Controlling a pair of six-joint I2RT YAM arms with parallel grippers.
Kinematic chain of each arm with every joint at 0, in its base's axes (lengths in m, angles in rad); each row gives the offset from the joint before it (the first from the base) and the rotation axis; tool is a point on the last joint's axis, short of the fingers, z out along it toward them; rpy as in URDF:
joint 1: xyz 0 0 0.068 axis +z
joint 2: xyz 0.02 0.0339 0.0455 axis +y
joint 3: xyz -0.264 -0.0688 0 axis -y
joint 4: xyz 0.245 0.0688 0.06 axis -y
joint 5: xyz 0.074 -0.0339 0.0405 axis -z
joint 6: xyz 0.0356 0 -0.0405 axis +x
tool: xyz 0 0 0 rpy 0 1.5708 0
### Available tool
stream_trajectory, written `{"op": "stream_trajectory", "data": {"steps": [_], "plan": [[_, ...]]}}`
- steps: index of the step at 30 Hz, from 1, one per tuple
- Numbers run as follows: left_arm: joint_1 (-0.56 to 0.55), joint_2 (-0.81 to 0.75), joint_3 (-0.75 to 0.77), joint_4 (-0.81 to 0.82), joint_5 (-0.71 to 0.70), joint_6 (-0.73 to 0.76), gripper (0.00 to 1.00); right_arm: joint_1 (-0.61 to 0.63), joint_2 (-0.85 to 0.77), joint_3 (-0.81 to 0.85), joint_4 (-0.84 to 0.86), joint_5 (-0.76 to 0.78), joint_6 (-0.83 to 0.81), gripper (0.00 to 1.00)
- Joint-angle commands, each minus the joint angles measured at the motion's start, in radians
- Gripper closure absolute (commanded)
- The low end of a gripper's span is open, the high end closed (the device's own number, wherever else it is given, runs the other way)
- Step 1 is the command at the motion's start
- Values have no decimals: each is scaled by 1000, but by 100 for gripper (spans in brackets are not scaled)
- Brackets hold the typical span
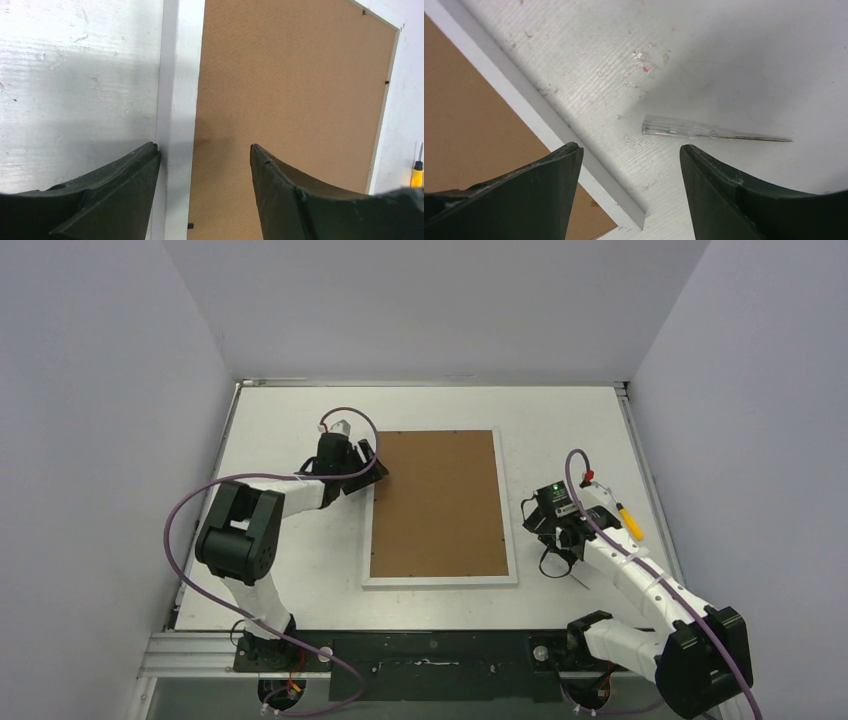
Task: Take the photo out of the frame
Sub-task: Pick up the screwdriver from the center of the board.
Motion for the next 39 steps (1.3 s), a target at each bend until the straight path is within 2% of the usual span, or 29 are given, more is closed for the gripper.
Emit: {"op": "stream_trajectory", "data": {"steps": [1,3,8,11,12,15,20,23,29,32,37,39], "plan": [[-14,-95,-12,43,-6,8,35,-25,2,32,-57,17,88,28],[-15,-150,-35,22,-27,2,33,-26,-9,30,-36,50,51,28],[-25,-290,-105,-5,-43,-25,29,-31,-8,-13,89,59,-167,26],[-31,-369,-156,-4,-42,-32,28,-38,24,-25,94,78,-215,26],[-31,-392,-169,-9,-43,-29,28,-38,32,-33,115,74,-262,25],[-32,-460,-198,-34,-47,-11,28,-46,-4,-78,253,-86,-416,17],[-61,-553,-276,17,-49,5,28,-58,-96,-125,332,-90,-426,9],[-80,-597,-311,49,-57,-2,27,-73,-63,-109,256,-49,-340,14],[-105,-624,-347,64,-76,-8,27,-75,7,-66,90,46,-188,17],[-112,-623,-362,85,-76,-12,27,-75,-13,-38,-44,109,-15,22],[-112,-620,-369,94,-77,-8,27,-77,-108,-72,-132,101,202,19],[-114,-623,-376,98,-74,-5,27,-79,-136,-88,-190,112,352,19]]}}
